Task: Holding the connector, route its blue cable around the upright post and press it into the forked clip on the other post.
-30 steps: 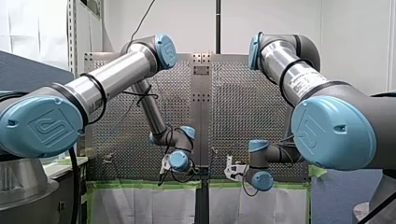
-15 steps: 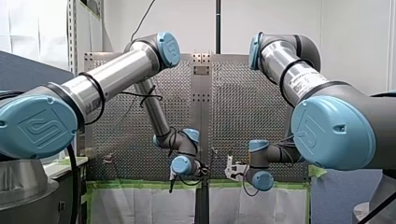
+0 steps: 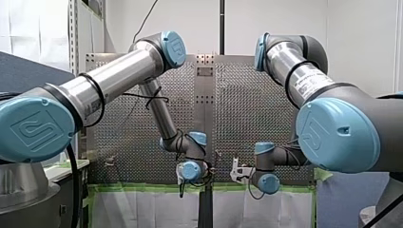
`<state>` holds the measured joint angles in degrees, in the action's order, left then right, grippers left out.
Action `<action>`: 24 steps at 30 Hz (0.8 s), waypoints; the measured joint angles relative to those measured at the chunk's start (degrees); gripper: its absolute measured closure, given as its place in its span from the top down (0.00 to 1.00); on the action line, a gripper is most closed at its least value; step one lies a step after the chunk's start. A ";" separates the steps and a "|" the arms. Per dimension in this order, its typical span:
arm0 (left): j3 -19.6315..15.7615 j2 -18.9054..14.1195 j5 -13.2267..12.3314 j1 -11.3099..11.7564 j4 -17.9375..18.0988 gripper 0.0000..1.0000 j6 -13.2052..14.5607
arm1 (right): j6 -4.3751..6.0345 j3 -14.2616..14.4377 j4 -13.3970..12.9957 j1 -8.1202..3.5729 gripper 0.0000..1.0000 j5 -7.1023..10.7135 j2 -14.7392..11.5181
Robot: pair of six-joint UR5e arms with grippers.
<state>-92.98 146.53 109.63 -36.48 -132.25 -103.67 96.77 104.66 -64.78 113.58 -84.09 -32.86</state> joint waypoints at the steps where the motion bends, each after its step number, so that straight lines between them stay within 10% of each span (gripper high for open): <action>1: 0.00 0.00 0.42 -0.05 0.09 1.00 -0.43 | 0.01 -0.01 0.05 -0.11 0.00 0.08 0.00; 14: 0.01 0.01 6.28 -0.96 0.54 1.00 -5.63 | 0.35 -0.02 0.80 -0.81 0.00 0.75 0.01; 24: 0.01 0.01 10.75 -1.61 1.83 1.00 -2.44 | 0.29 -0.08 1.43 -0.89 0.00 0.76 0.01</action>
<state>-92.97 146.54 120.38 -38.09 -130.42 -106.11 97.05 104.57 -63.35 112.68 -83.33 -32.85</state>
